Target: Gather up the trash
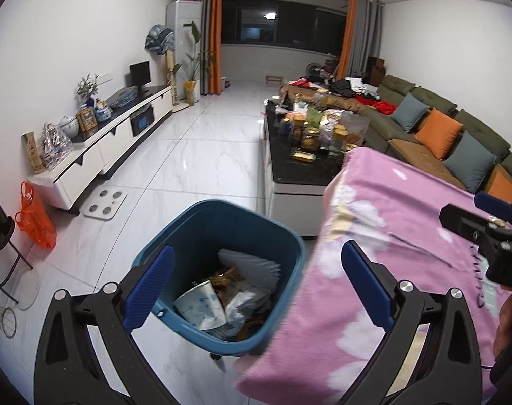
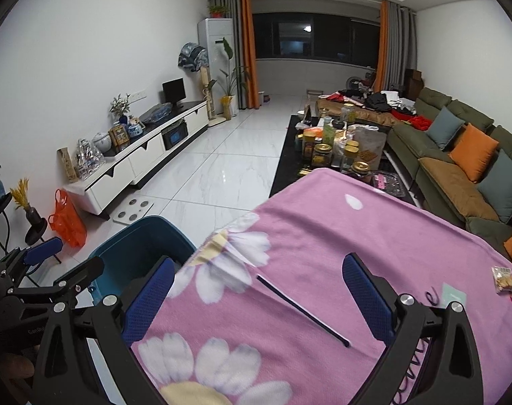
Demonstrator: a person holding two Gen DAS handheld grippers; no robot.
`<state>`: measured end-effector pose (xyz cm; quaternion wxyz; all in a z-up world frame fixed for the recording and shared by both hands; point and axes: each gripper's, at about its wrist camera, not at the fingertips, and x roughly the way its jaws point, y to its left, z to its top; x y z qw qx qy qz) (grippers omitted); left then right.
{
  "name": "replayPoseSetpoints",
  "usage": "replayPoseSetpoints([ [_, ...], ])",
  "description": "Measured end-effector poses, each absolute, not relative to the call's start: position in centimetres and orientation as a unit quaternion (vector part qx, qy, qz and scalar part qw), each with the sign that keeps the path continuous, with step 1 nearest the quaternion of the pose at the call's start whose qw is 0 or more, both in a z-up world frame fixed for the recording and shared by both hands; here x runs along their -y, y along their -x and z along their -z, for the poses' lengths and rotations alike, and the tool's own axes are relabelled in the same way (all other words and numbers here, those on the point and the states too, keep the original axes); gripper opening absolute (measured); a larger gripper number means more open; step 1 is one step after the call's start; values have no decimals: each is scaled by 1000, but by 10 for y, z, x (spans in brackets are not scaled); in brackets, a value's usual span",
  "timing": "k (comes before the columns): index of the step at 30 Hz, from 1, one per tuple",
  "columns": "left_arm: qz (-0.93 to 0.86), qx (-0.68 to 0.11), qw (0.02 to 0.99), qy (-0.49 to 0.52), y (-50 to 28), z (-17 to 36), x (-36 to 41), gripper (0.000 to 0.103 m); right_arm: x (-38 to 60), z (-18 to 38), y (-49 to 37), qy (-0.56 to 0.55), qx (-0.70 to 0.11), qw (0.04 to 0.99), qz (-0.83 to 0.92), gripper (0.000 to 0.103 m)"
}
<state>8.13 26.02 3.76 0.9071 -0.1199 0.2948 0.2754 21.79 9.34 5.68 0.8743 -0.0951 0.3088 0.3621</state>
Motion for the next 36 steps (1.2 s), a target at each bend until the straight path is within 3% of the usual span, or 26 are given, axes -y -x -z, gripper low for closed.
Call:
replayPoseSetpoints([
  [13,-193,-263,940,101,-85,-67,-175,97,5,-61,-199,67,-276,918,-278,96],
  [36,-65,-254,964,51,-81,-55,-74,97,148,-32,-151,22,-277,954,-111,96],
])
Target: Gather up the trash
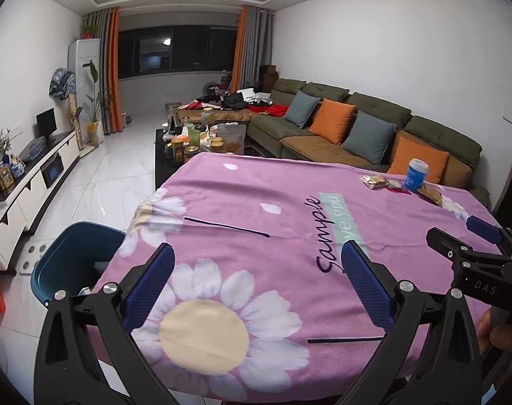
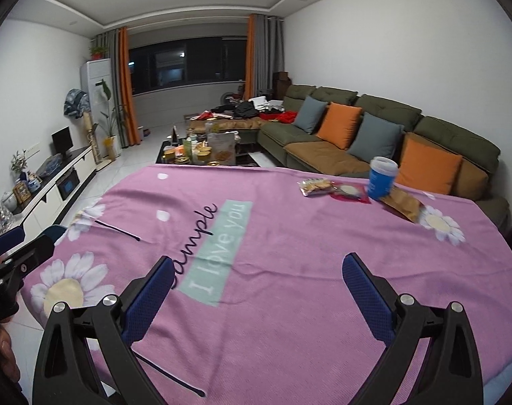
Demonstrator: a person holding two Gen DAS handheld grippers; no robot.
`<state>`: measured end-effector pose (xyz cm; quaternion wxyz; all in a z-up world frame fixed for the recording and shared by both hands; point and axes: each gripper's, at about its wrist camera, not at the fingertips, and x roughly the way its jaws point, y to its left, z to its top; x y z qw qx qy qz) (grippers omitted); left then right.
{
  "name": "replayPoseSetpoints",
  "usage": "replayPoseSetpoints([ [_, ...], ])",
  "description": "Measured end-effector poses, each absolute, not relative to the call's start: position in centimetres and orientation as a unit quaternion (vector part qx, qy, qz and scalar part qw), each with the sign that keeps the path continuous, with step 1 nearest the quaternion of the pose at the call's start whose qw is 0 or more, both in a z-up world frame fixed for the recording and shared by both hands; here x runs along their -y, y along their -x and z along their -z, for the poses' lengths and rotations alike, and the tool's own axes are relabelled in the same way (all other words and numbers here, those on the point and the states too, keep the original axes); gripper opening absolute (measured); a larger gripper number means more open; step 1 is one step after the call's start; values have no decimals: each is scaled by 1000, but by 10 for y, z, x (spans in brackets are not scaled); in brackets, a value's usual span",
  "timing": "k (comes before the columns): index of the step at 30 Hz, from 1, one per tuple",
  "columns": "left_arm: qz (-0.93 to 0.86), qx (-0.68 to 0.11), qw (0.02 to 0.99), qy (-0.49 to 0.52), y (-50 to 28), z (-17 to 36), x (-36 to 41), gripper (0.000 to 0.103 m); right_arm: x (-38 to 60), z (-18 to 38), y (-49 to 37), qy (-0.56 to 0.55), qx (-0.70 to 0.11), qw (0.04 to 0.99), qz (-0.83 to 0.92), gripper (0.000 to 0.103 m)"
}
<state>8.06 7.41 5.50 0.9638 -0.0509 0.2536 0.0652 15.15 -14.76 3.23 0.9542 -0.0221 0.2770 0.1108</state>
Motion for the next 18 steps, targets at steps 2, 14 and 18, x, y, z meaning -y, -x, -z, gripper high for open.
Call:
replayPoseSetpoints([
  [2,-65,-247,966,48,-77,-55,-71,97,152,-31,-147,21,-276,956,-102,96],
  [14,-60,-222,972,42,-55,-55,-63,97,167,-34,-109,30,-246,966,-68,96],
  [18,-54,-213,975,36,-44,-55,-58,97,170,-38,-94,27,-227,972,-59,96],
])
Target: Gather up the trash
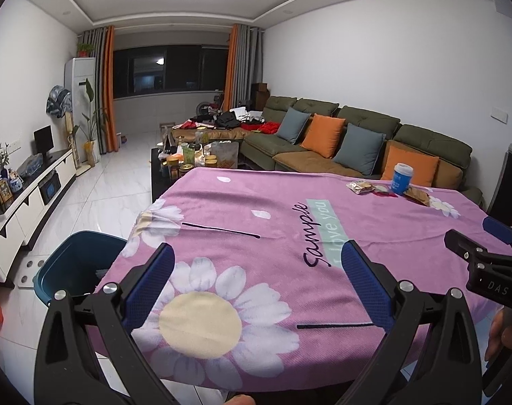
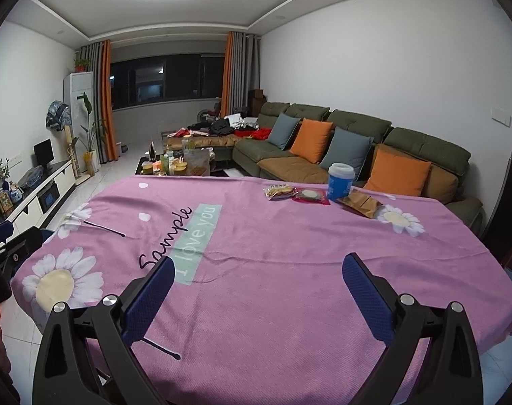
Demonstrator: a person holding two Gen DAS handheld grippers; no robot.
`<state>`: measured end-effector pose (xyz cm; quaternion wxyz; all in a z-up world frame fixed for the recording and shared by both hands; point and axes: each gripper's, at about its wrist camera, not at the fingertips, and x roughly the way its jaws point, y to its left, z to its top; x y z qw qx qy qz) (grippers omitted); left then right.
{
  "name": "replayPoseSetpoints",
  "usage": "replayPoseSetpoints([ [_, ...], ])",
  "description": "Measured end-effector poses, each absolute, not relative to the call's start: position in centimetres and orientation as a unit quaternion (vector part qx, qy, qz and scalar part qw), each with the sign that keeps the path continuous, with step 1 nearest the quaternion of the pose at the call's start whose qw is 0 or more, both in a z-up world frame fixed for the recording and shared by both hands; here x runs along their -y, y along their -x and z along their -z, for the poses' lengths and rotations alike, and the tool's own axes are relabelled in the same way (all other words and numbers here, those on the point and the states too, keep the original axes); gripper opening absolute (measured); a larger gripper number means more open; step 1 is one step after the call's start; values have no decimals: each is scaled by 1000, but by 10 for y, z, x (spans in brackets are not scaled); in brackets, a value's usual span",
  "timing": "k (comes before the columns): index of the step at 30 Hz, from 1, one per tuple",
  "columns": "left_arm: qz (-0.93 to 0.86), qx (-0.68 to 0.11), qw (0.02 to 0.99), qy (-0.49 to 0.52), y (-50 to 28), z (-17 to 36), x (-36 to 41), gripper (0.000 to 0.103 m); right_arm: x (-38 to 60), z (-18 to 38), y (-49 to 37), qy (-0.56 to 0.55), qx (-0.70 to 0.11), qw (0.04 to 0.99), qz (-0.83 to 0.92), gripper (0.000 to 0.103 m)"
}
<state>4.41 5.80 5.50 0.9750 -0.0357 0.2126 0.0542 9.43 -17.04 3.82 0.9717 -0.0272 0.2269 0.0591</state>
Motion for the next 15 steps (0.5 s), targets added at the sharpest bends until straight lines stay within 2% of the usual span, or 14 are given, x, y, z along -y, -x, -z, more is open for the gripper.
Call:
replayPoseSetpoints([
  [15,-46,-144,988,28,14,-53,-33,97,177,-37,-41,18,-163,985,-47,96],
])
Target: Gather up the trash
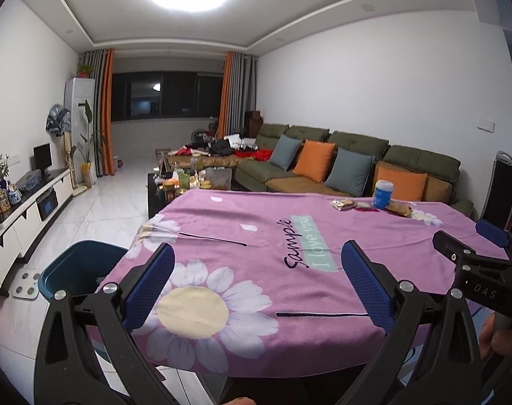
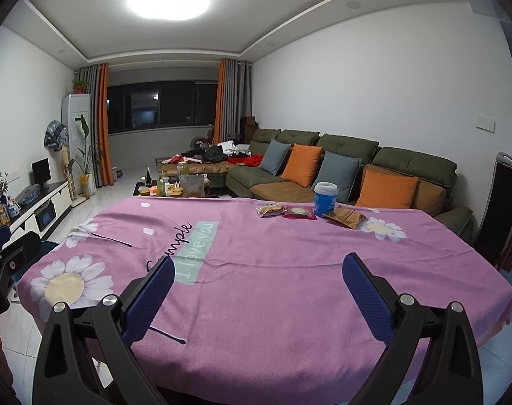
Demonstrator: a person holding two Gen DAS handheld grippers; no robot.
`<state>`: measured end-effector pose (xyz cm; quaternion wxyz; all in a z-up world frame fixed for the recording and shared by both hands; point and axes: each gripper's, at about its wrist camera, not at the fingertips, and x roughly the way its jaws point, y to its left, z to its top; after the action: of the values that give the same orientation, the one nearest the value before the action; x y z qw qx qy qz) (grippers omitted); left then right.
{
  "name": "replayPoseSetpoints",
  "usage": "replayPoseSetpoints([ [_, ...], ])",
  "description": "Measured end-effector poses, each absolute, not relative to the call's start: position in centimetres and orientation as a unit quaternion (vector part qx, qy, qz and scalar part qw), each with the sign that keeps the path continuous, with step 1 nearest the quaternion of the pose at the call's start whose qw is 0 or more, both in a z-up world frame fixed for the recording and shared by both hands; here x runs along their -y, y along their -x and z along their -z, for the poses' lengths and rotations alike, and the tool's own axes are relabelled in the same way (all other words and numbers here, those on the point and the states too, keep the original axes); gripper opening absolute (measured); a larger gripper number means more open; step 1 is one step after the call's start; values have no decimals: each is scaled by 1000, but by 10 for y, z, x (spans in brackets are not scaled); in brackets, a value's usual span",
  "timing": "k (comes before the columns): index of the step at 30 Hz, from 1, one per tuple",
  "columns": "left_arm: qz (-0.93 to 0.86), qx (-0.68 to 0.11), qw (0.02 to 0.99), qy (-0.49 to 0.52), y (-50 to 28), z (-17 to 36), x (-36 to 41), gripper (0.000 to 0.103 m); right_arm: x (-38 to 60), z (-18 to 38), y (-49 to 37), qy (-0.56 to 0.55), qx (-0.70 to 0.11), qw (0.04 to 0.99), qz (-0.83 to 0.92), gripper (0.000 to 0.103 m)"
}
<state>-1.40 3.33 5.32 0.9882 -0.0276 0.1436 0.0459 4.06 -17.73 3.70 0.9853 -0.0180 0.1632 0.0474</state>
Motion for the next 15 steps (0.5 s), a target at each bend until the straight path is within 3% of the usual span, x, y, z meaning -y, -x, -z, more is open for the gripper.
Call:
replayPoseSetpoints([
  [15,-51,-117,991,23,51,-41,-22,97,177,-25,3,4,-138,988,-74,96],
])
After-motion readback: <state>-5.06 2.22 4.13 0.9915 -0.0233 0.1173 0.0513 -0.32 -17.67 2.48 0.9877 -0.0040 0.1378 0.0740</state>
